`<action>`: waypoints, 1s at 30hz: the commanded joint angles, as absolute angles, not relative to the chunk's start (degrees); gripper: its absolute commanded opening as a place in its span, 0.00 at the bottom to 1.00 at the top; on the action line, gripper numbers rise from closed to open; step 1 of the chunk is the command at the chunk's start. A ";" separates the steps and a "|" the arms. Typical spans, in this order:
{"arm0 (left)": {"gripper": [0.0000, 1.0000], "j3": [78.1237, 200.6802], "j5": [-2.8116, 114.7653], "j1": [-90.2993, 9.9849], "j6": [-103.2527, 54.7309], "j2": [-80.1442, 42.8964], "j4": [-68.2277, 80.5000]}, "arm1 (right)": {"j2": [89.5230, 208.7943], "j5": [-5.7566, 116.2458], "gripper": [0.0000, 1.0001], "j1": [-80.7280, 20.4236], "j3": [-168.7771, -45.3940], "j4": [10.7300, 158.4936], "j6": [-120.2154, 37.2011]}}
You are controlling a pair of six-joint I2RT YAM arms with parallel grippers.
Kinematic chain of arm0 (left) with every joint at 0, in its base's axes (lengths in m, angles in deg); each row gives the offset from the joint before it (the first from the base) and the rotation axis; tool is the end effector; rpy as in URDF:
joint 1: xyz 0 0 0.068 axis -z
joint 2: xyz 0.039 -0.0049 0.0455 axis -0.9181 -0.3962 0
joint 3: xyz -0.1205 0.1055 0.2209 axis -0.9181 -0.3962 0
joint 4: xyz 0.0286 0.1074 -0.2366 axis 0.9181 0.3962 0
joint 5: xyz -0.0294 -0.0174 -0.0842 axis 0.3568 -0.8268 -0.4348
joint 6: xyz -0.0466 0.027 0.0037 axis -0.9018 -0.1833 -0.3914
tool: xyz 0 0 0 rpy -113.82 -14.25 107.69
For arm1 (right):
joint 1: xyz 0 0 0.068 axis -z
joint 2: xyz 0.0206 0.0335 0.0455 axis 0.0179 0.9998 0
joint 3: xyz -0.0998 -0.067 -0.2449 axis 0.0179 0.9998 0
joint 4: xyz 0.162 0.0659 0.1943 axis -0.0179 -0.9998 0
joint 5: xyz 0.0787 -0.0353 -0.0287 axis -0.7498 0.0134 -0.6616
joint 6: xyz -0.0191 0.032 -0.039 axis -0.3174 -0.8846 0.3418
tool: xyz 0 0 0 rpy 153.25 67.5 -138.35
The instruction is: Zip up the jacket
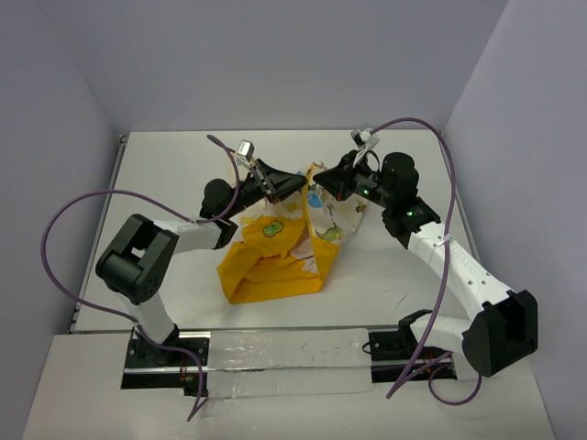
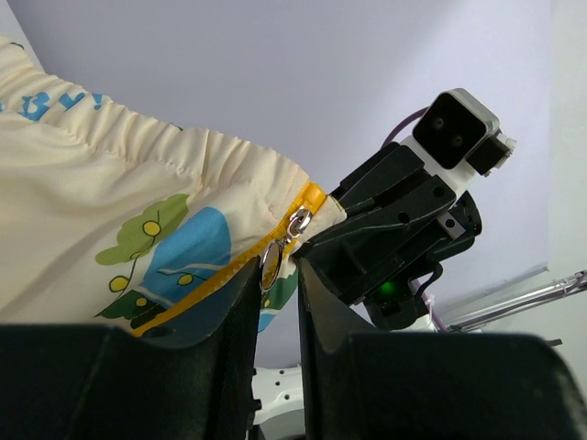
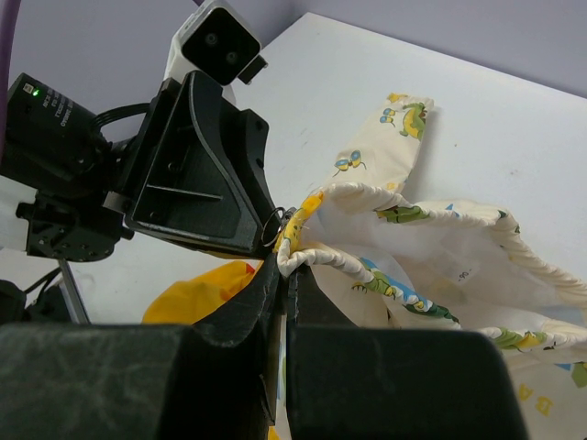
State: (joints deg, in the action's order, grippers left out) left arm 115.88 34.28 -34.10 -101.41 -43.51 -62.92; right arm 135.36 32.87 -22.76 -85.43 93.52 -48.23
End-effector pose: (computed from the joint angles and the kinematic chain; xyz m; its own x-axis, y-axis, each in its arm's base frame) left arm 0.2980 -0.2115 0.2534 -0.8565 -0.4808 -0.1877 0.3006 -0.1691 -0.9386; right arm 0.2486 0.1182 0.3499 -0.2619 0.1138 -0.9584 -0.7429 0.6101 0.2754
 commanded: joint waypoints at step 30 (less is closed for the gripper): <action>0.00 111.53 35.38 -34.75 -101.85 -39.94 -64.02 | 130.79 55.01 0.00 -26.51 -81.48 112.73 -58.41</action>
